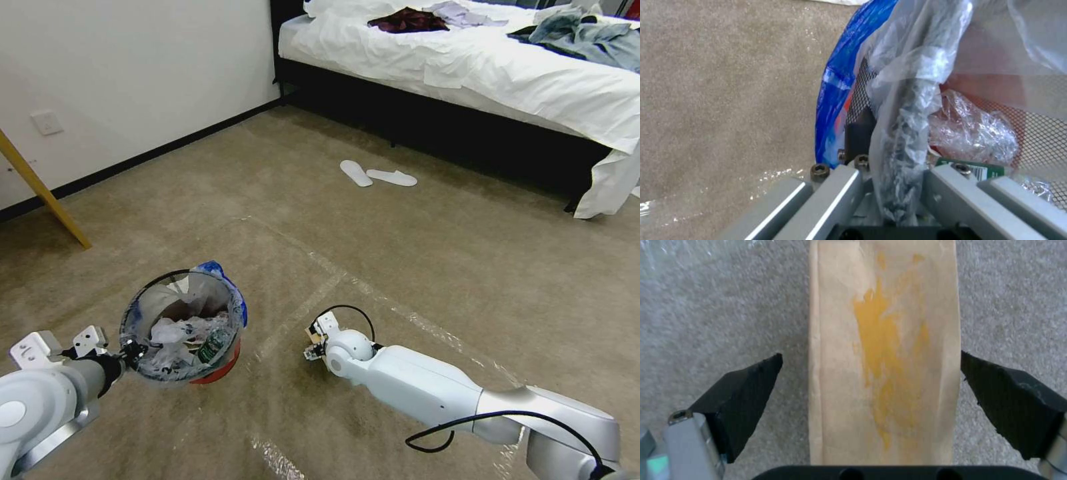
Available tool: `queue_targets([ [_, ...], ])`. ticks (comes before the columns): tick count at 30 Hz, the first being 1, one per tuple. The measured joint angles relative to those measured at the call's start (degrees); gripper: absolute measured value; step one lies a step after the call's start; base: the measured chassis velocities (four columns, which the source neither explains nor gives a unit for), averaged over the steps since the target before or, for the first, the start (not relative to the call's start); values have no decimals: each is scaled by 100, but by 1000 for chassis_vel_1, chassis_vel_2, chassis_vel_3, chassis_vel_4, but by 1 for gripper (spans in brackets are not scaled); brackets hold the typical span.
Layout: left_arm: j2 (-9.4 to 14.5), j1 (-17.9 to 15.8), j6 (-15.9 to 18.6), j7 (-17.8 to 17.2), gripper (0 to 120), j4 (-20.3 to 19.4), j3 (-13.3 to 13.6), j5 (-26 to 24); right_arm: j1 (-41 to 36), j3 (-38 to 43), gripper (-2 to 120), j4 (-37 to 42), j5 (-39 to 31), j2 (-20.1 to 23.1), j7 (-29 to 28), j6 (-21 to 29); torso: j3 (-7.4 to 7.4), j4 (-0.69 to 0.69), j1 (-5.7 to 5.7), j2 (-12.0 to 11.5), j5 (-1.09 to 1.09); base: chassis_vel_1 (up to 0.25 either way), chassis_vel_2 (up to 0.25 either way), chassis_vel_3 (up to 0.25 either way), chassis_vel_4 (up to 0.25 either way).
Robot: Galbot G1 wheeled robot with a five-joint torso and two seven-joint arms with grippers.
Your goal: Pick up the trash bin and place the garbage on the floor into it.
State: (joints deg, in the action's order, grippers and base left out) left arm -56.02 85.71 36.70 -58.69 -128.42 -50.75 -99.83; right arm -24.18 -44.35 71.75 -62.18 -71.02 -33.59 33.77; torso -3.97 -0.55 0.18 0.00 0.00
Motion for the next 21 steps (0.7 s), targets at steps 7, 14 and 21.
queue_targets([
  [7, -72, 4, -2, 73, 0, 8, 49, 103, -56, -23, 100, -257, 185, -98, 47, -81, 0, 0, 0, 0, 0, 0, 0, 0, 0],
  [14, -67, -5, -3, 101, 0, 25, 75, 115, -51, -26, 100, -613, 312, -230, 139, -166, 0, -1, 0, 0, 1, 0, 0, 0, 0],
  [21, -59, -2, -2, 119, 0, 26, 94, 141, -60, 11, 100, -978, 384, -382, 216, -212, 0, 0, 0, 0, 0, 0, 0, 0, 0],
])
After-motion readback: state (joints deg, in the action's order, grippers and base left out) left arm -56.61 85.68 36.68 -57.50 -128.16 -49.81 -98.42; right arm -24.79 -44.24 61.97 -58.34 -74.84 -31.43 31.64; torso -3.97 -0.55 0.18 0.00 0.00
